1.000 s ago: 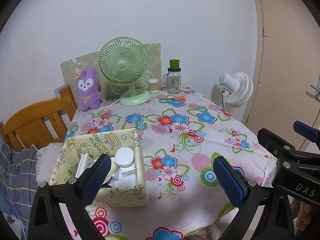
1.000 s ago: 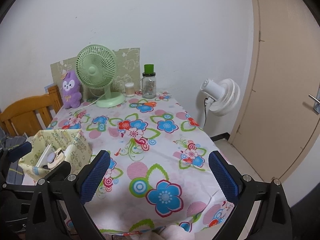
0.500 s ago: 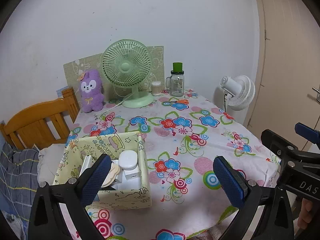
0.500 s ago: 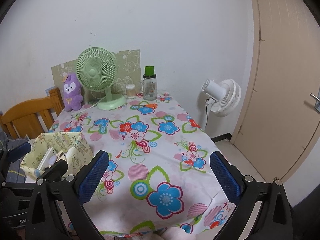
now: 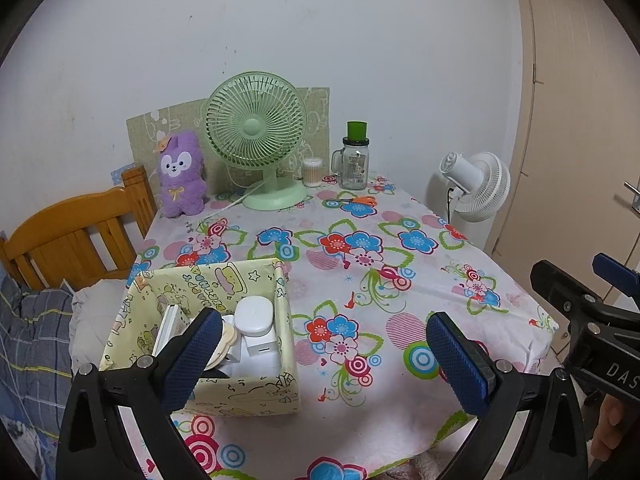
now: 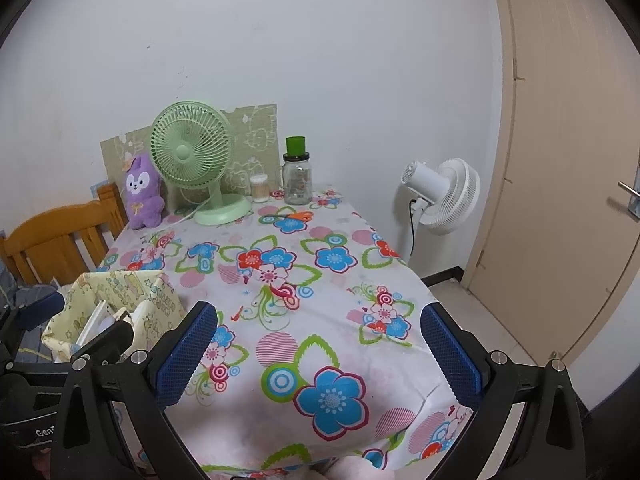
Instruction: Organize rigid objects
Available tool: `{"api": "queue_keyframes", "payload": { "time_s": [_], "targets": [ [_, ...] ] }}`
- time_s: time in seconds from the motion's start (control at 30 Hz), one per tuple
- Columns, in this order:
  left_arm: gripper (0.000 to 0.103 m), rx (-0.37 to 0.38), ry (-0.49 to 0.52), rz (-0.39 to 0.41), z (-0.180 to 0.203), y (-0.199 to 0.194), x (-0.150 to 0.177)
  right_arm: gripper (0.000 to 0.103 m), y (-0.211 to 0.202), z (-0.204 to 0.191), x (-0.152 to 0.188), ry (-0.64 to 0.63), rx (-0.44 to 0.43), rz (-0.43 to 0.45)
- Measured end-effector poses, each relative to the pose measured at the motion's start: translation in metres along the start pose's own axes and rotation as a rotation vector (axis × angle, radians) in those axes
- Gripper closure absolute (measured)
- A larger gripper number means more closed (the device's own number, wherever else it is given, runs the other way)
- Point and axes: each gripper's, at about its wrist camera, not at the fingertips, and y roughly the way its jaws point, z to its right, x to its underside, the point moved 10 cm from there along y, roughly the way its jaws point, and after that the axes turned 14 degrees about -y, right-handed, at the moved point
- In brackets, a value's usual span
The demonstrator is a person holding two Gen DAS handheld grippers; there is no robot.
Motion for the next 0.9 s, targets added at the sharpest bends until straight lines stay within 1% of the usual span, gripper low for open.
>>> {"api": "queue_keyframes", "payload": {
  "time_s": [0.23,0.9],
  "targets": [
    [0.000,-0.002,-0.017,0.003,-0.0039,0.0003,-0.0008,0.000,0.0007,-0.0009,-0.0003,-0.006,0.005,-0.003],
    [0.000,-0.012,-0.015,0.011,-0.0064,-0.0030,-0.0023,0.000,-0.0011,-0.0039,-0.0005,-0.008,-0.001,-0.003]
  ]
}}
